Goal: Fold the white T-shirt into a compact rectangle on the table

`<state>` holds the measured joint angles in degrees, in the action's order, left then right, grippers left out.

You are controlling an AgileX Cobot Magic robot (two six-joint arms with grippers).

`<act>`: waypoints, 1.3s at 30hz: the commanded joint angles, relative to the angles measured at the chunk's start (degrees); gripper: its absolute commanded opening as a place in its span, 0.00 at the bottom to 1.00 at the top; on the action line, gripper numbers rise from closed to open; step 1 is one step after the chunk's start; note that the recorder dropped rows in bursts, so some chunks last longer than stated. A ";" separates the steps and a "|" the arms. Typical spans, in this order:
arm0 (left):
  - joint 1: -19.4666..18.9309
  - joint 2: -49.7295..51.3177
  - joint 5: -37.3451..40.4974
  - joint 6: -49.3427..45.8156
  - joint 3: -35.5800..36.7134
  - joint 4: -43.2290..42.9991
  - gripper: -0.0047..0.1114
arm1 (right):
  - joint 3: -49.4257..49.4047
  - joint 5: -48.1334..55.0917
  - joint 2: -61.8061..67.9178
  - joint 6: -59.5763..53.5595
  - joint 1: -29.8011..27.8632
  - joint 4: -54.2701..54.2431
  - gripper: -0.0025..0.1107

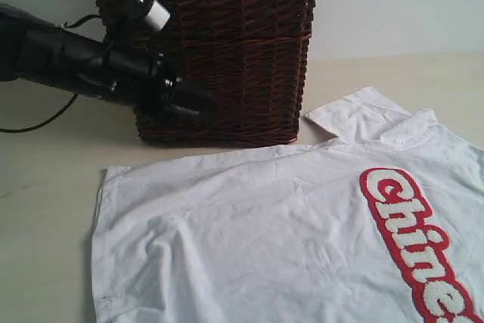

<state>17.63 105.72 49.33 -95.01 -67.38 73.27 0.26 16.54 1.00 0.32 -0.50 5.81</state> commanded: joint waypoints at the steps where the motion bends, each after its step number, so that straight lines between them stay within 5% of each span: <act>1: -0.48 -0.09 2.24 1.01 5.92 -14.46 0.04 | -0.26 -0.30 -0.34 -0.32 -0.14 0.12 0.18; 8: -3.94 5.90 -15.86 -16.85 14.62 -12.35 0.04 | -0.26 -0.30 -0.34 -0.32 -0.14 0.12 0.18; 15: -3.94 9.78 -23.61 -23.13 14.73 -10.49 0.04 | -0.26 -0.30 -0.34 -0.32 -0.14 0.12 0.18; 23: -3.94 9.78 -28.92 -22.82 14.73 -10.96 0.04 | -0.26 -0.30 -0.34 -0.32 -0.14 0.12 0.18; 28: -3.94 6.37 -28.28 -13.56 14.73 -9.46 0.05 | -0.26 -0.30 -0.34 -0.32 -0.14 0.12 0.18; 33: -4.47 -1.04 -21.61 -10.10 14.73 -9.46 0.15 | -0.26 -0.30 -0.34 -0.32 -0.14 0.12 0.18; 39: -4.77 -5.79 13.44 -13.25 14.73 -11.36 0.20 | -0.26 -0.30 -0.34 -0.32 -0.14 0.12 0.18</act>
<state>12.56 100.88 47.38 -106.25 -52.80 63.08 0.26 16.65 1.00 0.32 -0.50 5.81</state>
